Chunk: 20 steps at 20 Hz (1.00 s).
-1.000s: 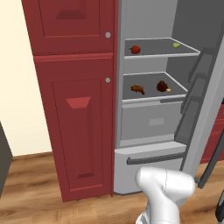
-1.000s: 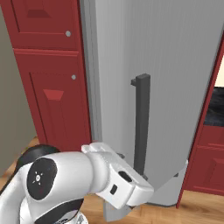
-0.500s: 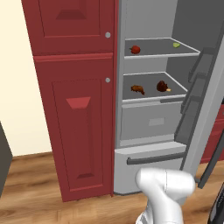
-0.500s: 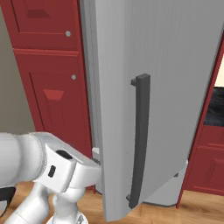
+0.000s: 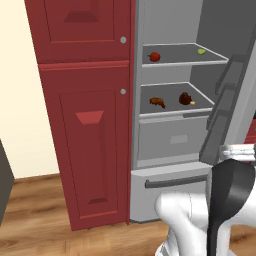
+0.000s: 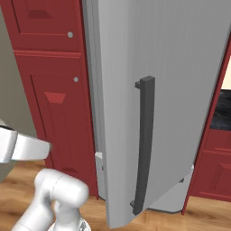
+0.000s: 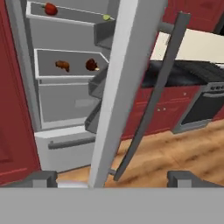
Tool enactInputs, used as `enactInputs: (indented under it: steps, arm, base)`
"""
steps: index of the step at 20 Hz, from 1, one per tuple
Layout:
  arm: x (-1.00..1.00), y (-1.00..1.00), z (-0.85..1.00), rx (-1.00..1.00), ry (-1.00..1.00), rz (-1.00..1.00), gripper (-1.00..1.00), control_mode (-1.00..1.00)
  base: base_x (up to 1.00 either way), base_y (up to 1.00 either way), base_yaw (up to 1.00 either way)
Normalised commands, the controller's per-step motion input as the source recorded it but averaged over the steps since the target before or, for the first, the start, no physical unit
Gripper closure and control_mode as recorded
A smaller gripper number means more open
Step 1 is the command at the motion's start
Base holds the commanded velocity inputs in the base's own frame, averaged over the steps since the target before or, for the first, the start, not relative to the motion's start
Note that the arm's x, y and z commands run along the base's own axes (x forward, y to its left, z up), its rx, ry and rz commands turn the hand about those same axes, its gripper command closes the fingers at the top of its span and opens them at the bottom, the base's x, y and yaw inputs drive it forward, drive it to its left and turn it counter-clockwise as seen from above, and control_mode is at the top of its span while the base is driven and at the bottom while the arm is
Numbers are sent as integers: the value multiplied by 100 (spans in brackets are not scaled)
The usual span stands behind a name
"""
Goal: Gather the bell pepper and lemon wedge from the fridge and place them on a tray on the dining counter. Then gather the steak and chicken drumstick from the fridge and place them on the other tray.
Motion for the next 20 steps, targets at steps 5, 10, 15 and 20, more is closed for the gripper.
enactInputs:
  steps: [5, 10, 15, 20]
  arm:
    - [85, 86, -13, -9, 10, 18, -100, -100]
    - [100, 44, -2, -13, 36, 11, -100, -100]
    - [100, 4, -19, -29, 38, 11, -100, -100]
    - [88, -6, -37, -37, 33, 12, -100, -100]
  base:
    - [0, 0, 0]
    - [0, 0, 0]
    - [0, 0, 0]
    - [0, 0, 0]
